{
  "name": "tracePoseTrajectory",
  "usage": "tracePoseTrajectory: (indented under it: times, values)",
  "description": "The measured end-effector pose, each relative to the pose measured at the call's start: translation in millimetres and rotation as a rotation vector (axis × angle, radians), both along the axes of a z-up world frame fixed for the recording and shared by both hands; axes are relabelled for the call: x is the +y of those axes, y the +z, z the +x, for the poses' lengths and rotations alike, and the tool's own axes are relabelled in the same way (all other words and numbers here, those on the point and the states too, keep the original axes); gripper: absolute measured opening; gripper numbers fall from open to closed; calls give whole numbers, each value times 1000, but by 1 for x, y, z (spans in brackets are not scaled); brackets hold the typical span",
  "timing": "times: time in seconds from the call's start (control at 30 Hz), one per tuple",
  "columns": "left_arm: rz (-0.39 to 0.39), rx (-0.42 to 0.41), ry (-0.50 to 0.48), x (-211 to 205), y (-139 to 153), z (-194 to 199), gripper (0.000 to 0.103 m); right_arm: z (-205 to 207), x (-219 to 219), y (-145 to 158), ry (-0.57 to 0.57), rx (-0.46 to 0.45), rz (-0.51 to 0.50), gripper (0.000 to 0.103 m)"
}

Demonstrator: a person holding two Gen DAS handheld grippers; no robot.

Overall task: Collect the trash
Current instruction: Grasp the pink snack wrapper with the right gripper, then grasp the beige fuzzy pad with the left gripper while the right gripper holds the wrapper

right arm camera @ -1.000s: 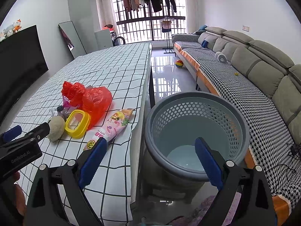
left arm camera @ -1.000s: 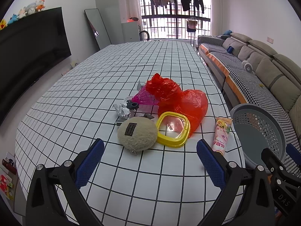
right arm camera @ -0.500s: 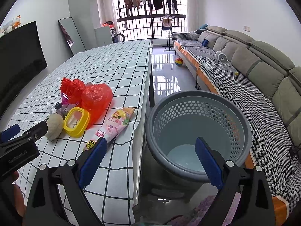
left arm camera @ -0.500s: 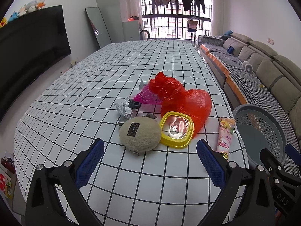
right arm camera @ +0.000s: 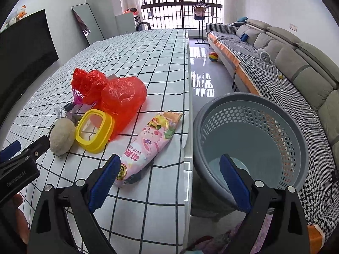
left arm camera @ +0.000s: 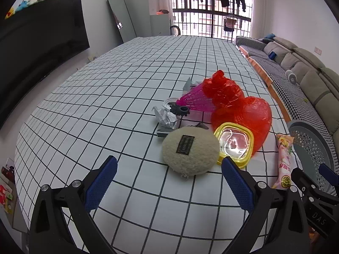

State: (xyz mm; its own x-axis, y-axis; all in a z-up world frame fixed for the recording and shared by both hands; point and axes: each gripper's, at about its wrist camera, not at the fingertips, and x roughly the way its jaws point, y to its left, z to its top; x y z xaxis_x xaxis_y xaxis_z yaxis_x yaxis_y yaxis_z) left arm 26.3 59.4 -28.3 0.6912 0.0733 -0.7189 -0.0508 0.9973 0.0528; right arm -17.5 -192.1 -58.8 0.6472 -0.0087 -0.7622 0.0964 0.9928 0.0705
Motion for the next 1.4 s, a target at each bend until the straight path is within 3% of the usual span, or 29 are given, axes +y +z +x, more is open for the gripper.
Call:
tracePoseTrajectory:
  times: [0.43, 0.5, 0.73, 0.9, 0.97, 1.4]
  values:
    - [9, 22, 23, 20, -8, 14, 97, 36, 31, -19, 28, 68, -63, 88]
    - [4, 27, 23, 21, -8, 15, 97, 37, 33, -21, 28, 79, -71, 78]
    - [-12, 31, 17, 22, -11, 16, 97, 37, 34, -24, 20, 94, -88, 61]
    - [-17, 33, 10, 21, -10, 12, 97, 32, 30, -23, 16, 97, -106, 32]
    - [-23, 36, 8, 20, -10, 11, 97, 31, 26, -21, 12, 90, -104, 25]
    - [-35, 36, -3, 16, -7, 3, 97, 9, -13, 8, -22, -4, -5, 22]
